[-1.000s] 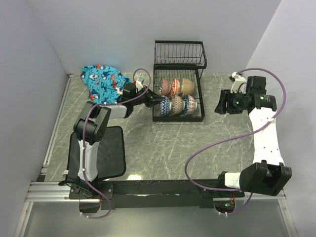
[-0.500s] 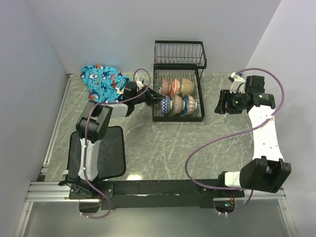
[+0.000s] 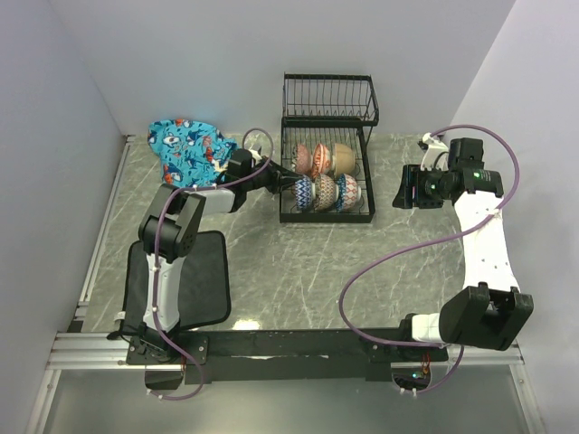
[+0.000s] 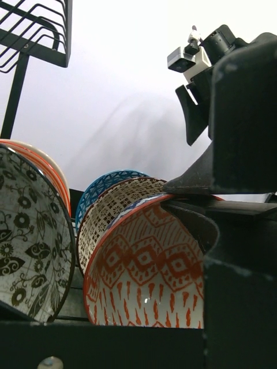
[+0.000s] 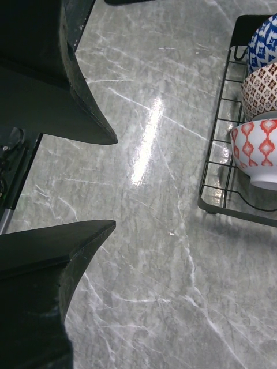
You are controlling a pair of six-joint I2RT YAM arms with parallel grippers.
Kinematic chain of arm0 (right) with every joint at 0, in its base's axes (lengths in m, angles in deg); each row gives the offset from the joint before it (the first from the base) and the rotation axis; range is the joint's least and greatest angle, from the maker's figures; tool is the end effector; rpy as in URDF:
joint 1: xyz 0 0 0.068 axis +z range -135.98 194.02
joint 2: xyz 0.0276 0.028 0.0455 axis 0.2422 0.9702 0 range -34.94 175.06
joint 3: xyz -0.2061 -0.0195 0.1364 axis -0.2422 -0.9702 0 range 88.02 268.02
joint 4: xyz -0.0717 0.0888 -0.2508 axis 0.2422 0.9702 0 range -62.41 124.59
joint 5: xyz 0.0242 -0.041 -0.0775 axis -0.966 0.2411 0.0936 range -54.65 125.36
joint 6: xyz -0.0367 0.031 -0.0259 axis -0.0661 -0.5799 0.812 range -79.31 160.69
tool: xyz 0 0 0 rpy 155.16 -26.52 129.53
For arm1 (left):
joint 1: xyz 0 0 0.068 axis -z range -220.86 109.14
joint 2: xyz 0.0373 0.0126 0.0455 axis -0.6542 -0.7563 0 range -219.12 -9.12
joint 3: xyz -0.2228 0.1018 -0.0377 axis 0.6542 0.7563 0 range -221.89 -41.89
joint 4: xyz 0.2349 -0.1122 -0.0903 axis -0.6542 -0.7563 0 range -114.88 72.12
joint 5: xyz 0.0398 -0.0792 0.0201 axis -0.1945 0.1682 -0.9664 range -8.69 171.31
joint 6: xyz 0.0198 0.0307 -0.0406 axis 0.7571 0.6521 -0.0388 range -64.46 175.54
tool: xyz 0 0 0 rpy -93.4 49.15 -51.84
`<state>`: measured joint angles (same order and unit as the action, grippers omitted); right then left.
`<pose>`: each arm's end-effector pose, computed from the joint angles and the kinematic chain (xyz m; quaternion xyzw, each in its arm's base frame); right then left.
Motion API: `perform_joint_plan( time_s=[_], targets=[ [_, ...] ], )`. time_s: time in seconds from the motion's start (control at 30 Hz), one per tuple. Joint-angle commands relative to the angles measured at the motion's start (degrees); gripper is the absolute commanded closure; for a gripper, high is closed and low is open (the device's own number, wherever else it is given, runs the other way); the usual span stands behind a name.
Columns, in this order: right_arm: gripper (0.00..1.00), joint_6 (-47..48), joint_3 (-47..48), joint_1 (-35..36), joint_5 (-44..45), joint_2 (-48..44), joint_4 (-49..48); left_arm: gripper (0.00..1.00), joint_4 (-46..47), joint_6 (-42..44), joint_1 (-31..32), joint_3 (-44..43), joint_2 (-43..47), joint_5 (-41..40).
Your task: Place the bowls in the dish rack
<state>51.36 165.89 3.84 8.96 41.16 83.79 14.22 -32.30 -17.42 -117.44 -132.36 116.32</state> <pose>0.2813 -0.0341 0.3259 -0.0738 0.9267 0.1600 0.3318 0.4229 -0.2061 0.1327 -0.2509 0.7397 -0.6113 0.1277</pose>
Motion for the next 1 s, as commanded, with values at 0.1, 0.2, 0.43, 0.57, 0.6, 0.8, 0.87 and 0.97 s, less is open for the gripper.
perform_joint_plan(
  time_s=[0.1,0.2,0.43,0.57,0.6,0.8,0.87,0.97],
  targets=[
    [0.37,-0.57,0.62,-0.28,-0.68,-0.51,-1.45,0.89,-4.24,2.48,0.38,0.58,1.34,-1.96],
    [0.37,-0.57,0.27,-0.28,-0.77,-0.68,-1.36,0.84,-4.59,3.80,0.20,0.05,1.95,-2.04],
    [0.37,-0.48,1.06,-0.37,-1.47,-0.16,-1.36,0.55,-6.34,6.53,0.38,0.22,5.28,-2.40],
    [0.37,-0.13,1.76,-0.28,-1.38,0.02,-1.62,0.43,-6.96,9.86,0.29,-0.04,7.22,-2.31],
    [0.36,-0.13,1.76,-0.28,-1.47,0.02,-1.89,0.42,-7.05,10.48,0.29,-0.65,7.49,-2.13],
    [0.36,-0.39,1.41,-0.28,-2.26,-0.60,-2.68,0.01,-11.61,18.03,-0.50,-3.98,10.56,-1.43],
    [0.36,-0.31,1.41,-0.28,-2.17,-0.68,-2.94,0.01,-16.25,22.15,-0.85,-4.61,12.14,-0.73],
    [0.30,-0.74,1.06,-0.28,-1.30,-1.21,-3.99,0.01,-27.20,28.91,-1.91,-6.88,16.18,-1.42]
  ],
)
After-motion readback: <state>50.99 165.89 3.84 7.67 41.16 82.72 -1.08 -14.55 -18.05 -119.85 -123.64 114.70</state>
